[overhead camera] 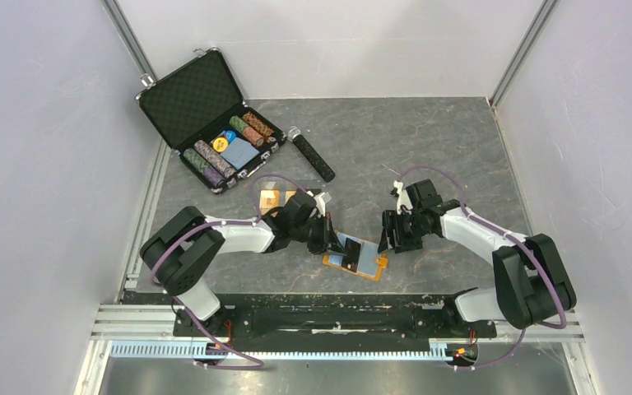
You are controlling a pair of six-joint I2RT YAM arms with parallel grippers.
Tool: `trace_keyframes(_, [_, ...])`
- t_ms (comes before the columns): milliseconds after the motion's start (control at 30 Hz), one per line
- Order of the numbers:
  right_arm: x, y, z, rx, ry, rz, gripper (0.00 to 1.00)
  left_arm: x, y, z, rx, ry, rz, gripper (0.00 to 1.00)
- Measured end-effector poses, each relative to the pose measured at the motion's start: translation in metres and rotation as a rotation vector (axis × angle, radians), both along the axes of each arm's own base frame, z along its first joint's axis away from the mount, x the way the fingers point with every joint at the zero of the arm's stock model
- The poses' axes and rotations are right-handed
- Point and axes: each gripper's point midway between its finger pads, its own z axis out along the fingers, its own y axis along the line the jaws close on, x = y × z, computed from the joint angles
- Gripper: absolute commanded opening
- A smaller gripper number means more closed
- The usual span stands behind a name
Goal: Put the credit cards into the card holder
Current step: Insert the credit card into the card holder.
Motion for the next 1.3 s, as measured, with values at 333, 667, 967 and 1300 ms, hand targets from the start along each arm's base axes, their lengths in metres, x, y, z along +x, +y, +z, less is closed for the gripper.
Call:
trace_keyframes(333, [-0.012, 0.012, -0.004, 0.084, 0.053, 0.02, 0.52, 0.006, -0.015, -0.003, -0.011, 0.023, -0.031, 0.02])
trace_keyframes(667, [-0.014, 0.015, -0.004, 0.103, 0.062, 0.027, 0.49, 0.011, -0.028, -0.001, -0.023, 0.013, -0.103, 0.02])
trace_keyframes(967, [-0.014, 0.016, -0.005, 0.107, 0.066, 0.029, 0.49, 0.028, -0.008, -0.002, -0.034, 0.014, -0.049, 0.02])
trace_keyframes(1300, [-0.015, 0.018, -0.005, 0.12, 0.072, 0.036, 0.48, 0.036, -0.002, 0.004, -0.075, -0.009, -0.036, 0.02])
